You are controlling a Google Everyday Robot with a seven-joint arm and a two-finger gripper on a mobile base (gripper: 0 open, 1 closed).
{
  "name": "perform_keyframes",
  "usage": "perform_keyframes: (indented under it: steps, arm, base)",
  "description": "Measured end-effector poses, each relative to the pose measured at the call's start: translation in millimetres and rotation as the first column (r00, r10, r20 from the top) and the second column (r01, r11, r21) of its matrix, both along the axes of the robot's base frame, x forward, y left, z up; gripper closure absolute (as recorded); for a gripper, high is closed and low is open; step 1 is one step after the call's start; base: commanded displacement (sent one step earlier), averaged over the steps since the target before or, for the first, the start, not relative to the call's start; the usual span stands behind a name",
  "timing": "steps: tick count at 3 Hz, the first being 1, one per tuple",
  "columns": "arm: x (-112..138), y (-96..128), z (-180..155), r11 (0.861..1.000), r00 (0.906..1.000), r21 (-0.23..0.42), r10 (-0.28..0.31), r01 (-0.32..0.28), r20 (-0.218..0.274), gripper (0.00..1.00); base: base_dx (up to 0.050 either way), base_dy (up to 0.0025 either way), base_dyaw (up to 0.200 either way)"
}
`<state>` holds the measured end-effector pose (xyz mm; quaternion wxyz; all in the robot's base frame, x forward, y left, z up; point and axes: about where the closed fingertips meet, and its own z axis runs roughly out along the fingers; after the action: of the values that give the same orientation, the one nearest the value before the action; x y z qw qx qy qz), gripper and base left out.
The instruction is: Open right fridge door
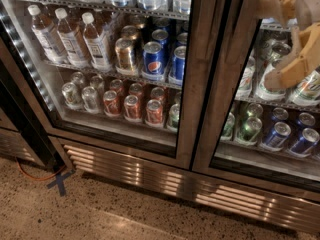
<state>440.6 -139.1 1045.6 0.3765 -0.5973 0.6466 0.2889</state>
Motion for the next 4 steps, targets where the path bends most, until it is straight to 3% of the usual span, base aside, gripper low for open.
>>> perform_keyframes:
  steps: [3, 4]
  arm:
    - [5.2, 1.8, -2.8, 0.999, 0.9996, 0.029, 0.023, -0.022, -0.018, 0.00]
    - [7.3, 6.4, -3.0, 0.997, 0.9980, 0.047, 0.056, -0.055, -0.028, 0.19]
  base:
    - [0.000, 0.00000, 0.000]
    - [0.000, 0.00000, 0.000]
